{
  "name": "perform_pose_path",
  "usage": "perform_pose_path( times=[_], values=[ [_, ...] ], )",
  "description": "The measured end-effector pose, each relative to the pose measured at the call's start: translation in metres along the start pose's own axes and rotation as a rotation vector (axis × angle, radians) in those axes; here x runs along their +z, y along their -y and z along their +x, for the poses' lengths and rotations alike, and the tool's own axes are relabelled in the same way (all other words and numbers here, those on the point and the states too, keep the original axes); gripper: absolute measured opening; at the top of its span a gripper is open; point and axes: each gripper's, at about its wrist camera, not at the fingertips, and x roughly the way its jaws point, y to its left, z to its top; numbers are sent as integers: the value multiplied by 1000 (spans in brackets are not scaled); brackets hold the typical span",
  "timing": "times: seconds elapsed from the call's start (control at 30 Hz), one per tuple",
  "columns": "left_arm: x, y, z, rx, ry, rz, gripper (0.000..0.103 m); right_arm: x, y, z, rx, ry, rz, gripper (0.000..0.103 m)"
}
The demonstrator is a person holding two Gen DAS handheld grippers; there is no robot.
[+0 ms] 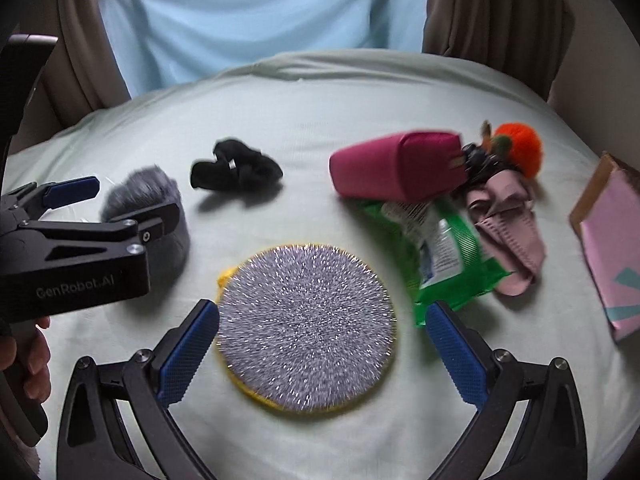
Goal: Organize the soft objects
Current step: 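Grasp the grey fuzzy hat with the left tool while the right grasps the glittery sponge, then carry the grey hat with the left tool while the right carries the sponge to the box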
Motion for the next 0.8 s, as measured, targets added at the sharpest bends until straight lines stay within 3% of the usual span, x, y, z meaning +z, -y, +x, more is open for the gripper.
perform_pose_path(
  times=[0.2,0.33,0.5,0.7,0.77,0.8],
  values=[
    [-6,2,23,3,-33,-1,95,-4,-7,19,10,-4,-58,100],
    [-7,-2,34,30,-51,0,74,-4,-12,25,14,-17,-61,97],
    [-5,-10,37,15,-58,-21,63,-3,-16,25,24,-8,-70,87],
    [-7,-6,33,21,-56,-5,54,-1,-12,25,92,-17,-52,61],
    [-7,-6,31,21,-57,-8,51,-1,-15,24,133,-25,-57,43],
    [-6,-7,29,23,-58,-9,51,0,-18,24,150,-27,-61,39]
  ],
)
